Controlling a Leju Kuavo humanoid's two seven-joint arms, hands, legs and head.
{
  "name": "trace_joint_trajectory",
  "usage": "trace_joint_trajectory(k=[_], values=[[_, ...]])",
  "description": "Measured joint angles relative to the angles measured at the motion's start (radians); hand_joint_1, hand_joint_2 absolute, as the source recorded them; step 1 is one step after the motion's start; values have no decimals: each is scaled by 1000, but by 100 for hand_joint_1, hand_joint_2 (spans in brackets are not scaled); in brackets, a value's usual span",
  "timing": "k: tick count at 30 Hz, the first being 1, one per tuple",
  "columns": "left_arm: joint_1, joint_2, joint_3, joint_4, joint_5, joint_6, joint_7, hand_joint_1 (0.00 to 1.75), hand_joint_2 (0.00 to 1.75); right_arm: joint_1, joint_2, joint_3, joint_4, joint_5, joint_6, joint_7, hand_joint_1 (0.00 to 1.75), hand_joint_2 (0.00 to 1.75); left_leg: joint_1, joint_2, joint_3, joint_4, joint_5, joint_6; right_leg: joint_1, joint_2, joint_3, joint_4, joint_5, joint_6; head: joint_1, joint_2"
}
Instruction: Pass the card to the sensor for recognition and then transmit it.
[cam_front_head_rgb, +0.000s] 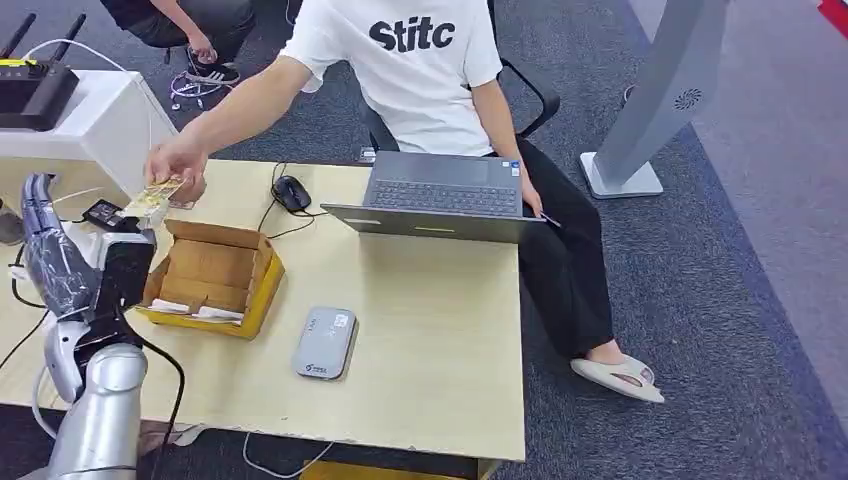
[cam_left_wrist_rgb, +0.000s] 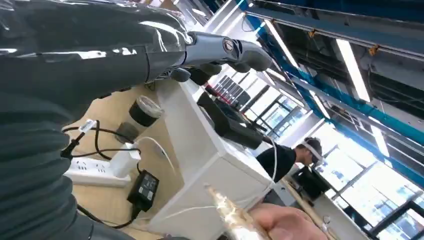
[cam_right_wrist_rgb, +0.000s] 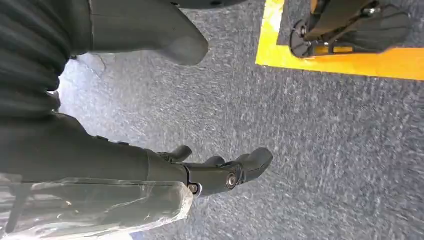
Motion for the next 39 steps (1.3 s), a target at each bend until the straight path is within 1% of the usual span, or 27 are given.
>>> trace_joint_trajectory(k=[5,6,7,8,9,10,30,39], values=[[5,-1,-17,0,-1,1,14,0,175,1,0,1,0,18,-11,-13,0,175,0,0,0,0,0,0,0,0,0,0,0,0,0,0],[6,-1,-18,0,-1,1,14,12,175,1,0,1,0,18,-13,-13,0,175,0,0,0,0,0,0,0,0,0,0,0,0,0,0],[7,-1,-18,0,-1,1,14,77,175,1,0,2,0,19,-14,-13,0,175,0,0,0,0,0,0,0,0,0,0,0,0,0,0],[8,-1,-19,0,-1,1,14,77,175,1,0,3,0,21,-14,-13,0,175,0,0,0,0,0,0,0,0,0,0,0,0,0,0],[9,-1,-20,0,-2,1,14,155,175,1,0,5,0,25,-14,-13,0,175,0,0,0,0,0,0,0,0,0,0,0,0,0,0],[10,-1,-21,0,-4,1,14,175,175,1,0,8,0,26,-14,-13,0,175,0,0,0,0,0,0,0,0,0,0,0,0,0,0],[42,-1,-71,9,-75,4,13,175,175,2,0,18,0,40,-2,-16,0,175,0,0,-1,0,0,0,0,0,-1,0,0,0,0,0],[55,-6,-85,8,-76,4,13,175,175,3,1,18,0,40,-2,-16,0,175,0,0,-1,0,0,0,0,0,-1,0,0,0,0,0]])
